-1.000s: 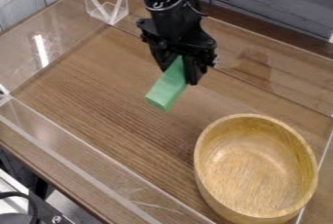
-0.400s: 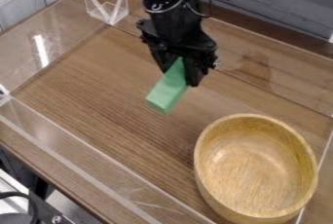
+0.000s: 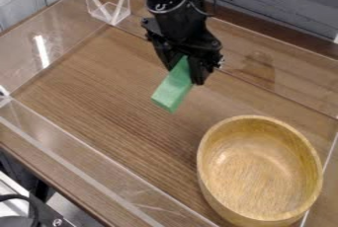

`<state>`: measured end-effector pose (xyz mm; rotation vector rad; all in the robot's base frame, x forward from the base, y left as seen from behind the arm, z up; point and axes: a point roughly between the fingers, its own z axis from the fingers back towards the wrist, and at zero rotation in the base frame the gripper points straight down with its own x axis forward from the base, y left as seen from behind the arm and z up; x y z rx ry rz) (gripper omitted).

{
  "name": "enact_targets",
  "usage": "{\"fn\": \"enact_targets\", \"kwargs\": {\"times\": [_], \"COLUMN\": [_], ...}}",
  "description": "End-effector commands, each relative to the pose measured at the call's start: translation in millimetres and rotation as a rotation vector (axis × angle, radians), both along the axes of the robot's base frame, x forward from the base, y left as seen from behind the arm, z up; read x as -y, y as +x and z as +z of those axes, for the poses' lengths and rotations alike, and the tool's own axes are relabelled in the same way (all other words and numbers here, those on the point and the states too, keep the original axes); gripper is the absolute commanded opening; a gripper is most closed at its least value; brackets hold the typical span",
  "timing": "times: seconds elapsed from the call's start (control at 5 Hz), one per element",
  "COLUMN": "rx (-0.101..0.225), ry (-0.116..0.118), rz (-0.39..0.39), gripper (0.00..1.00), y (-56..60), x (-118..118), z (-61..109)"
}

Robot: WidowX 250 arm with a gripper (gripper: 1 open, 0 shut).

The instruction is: Remove the green block from inside the brown bowl and put it on the table

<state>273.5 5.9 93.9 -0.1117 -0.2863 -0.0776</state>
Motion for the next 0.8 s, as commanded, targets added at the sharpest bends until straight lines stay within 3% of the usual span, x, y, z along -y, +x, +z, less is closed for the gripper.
{"fn": "enact_targets", "kwargs": {"times": [0.0, 0.6], "rx": [0.09, 0.122], "ry": [0.017, 0.031], "rz": [0.013, 0.039], "gripper": [0.0, 0.0], "y": [21.6, 41.5], "x": [-12.5, -31.9], "z": [15.0, -0.3]}}
